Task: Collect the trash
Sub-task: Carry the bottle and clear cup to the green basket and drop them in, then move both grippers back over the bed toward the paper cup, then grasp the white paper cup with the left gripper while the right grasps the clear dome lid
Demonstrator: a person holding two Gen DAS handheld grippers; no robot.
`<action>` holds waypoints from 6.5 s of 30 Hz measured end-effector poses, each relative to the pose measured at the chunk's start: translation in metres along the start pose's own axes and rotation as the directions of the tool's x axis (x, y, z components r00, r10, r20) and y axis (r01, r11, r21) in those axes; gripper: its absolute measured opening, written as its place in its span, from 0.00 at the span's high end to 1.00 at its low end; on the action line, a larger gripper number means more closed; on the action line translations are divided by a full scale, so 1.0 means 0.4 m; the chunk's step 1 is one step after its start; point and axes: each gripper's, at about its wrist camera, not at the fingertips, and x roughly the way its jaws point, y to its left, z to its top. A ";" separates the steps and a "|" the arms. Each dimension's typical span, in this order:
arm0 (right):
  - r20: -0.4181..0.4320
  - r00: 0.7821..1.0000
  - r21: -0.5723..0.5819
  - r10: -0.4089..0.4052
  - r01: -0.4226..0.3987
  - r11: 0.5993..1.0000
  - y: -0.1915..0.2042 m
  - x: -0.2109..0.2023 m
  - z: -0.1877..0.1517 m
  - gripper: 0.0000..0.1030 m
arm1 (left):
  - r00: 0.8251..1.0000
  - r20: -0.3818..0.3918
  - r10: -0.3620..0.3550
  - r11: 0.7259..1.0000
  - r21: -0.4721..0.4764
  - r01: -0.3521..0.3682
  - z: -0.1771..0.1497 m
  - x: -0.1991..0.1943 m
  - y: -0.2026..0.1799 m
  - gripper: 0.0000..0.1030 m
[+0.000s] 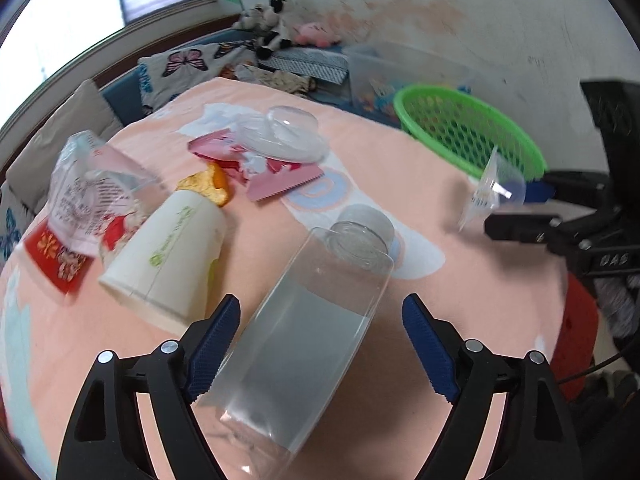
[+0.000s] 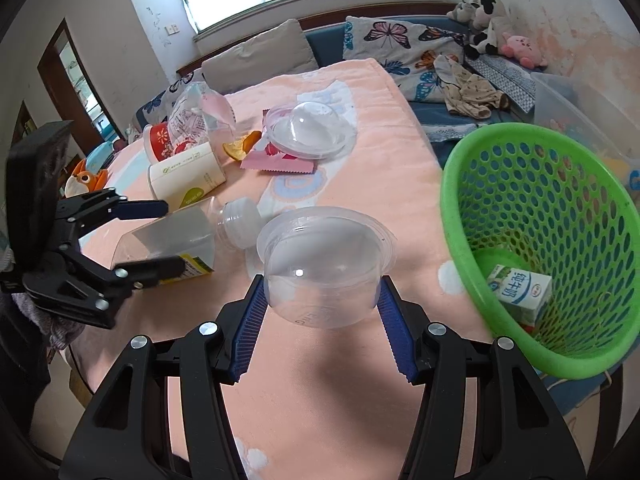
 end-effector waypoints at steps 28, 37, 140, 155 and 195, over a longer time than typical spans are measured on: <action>0.070 0.987 0.119 -0.141 0.132 0.984 -0.188 -0.097 0.021 0.45 | 1.000 0.008 0.018 0.994 -0.105 -0.017 0.029 -0.006 -0.038 0.42; 0.050 0.963 0.190 -0.264 0.250 0.949 -0.340 -0.112 0.021 0.45 | 0.996 0.090 -0.017 0.987 -0.157 0.031 0.093 -0.072 -0.054 0.43; 0.127 0.991 0.007 -0.051 0.051 0.999 -0.062 -0.080 0.100 0.24 | 0.982 0.076 0.171 0.773 -0.628 -0.086 -0.024 -0.019 0.195 0.38; 0.069 0.997 -0.027 0.037 -0.035 0.999 -0.015 0.074 0.206 0.24 | 0.988 0.129 0.084 0.743 -0.669 0.024 -0.019 0.038 0.223 0.76; 0.017 0.999 -0.037 0.028 -0.027 0.999 0.007 0.337 0.346 0.44 | 0.970 0.232 0.076 0.828 -0.556 0.068 -0.056 -0.113 0.142 0.96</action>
